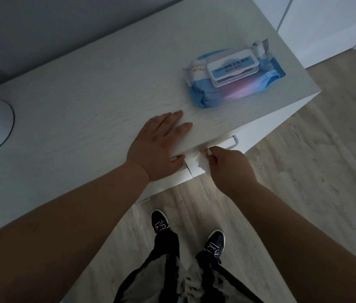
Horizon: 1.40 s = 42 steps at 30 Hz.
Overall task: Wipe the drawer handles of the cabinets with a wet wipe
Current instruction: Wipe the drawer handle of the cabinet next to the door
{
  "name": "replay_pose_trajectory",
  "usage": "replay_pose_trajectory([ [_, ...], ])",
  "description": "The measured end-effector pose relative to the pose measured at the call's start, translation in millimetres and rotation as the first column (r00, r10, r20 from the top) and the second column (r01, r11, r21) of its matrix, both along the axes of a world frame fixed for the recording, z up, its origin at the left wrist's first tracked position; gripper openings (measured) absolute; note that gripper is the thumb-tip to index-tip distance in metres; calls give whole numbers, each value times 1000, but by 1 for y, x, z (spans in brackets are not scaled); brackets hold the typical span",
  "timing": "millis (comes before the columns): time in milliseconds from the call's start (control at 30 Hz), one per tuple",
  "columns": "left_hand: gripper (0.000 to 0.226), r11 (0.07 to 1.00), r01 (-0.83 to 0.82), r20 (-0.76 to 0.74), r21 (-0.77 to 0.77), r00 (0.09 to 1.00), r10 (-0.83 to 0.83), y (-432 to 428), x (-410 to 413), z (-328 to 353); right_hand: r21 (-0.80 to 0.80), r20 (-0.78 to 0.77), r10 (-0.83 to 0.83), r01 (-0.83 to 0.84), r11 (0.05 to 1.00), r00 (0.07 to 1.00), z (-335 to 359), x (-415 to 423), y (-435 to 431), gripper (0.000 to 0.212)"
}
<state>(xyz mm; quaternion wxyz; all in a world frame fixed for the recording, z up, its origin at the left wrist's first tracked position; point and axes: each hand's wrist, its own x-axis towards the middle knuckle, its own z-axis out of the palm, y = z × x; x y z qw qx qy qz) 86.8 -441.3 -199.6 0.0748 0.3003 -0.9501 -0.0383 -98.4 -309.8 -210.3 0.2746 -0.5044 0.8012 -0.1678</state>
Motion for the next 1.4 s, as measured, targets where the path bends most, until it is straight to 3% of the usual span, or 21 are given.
replay_pose_trajectory([
  [67, 77, 1000, 2, 1, 3, 1000, -2, 0, -1, 1, 19, -39, -2, 3, 1000, 999, 2, -4, -6, 29],
  [200, 78, 1000, -4, 2, 8, 1000, 4, 1, 0, 1, 5, 127, -191, 192, 981, 973, 7, 17, -3, 28],
  [333, 78, 1000, 3, 21, 5, 1000, -4, 1, 0, 0, 76, -55, 16, -12, 997, 998, 8, 0, -5, 26],
  [400, 77, 1000, 6, 14, 5, 1000, -6, 0, -1, 0, 82, -70, 53, -47, 995, 996, 9, -3, -7, 27],
  [533, 77, 1000, 9, -3, 4, 1000, -9, 0, 0, -1, 4, 195, -168, 170, 985, 966, 7, 7, 4, 30],
  [700, 77, 1000, 5, 24, 2, 1000, -5, 0, 0, -1, 21, -47, -7, 8, 1000, 999, 5, -6, -1, 27],
  [833, 77, 1000, 10, 4, -4, 1000, -10, 0, 1, -2, 2, 226, -170, 174, 985, 959, 7, 6, 5, 33],
  [933, 78, 1000, -2, 27, 7, 1000, 2, 0, 1, 0, 65, -28, 9, -7, 998, 1000, 8, -6, -1, 31],
  [1000, 78, 1000, -5, 35, 19, 999, 4, 0, -1, 0, 62, -90, 13, -7, 998, 996, 10, -8, -5, 31],
  [1133, 76, 1000, -2, 10, 16, 1000, 2, 1, 0, -1, 67, 303, -192, 181, 981, 933, 11, 3, 3, 32],
  [1167, 76, 1000, -3, 12, 13, 1000, 3, 0, 0, -1, 71, 294, -178, 165, 984, 939, 8, 1, 4, 33],
  [1300, 77, 1000, -3, 33, 6, 999, 3, 0, 0, -1, 28, -3, -11, 11, 1000, 1000, 7, -6, -4, 30],
  [1400, 77, 1000, 4, 16, 5, 1000, -4, 0, 0, -2, -2, 142, -103, 105, 994, 984, 9, 5, 4, 32],
])
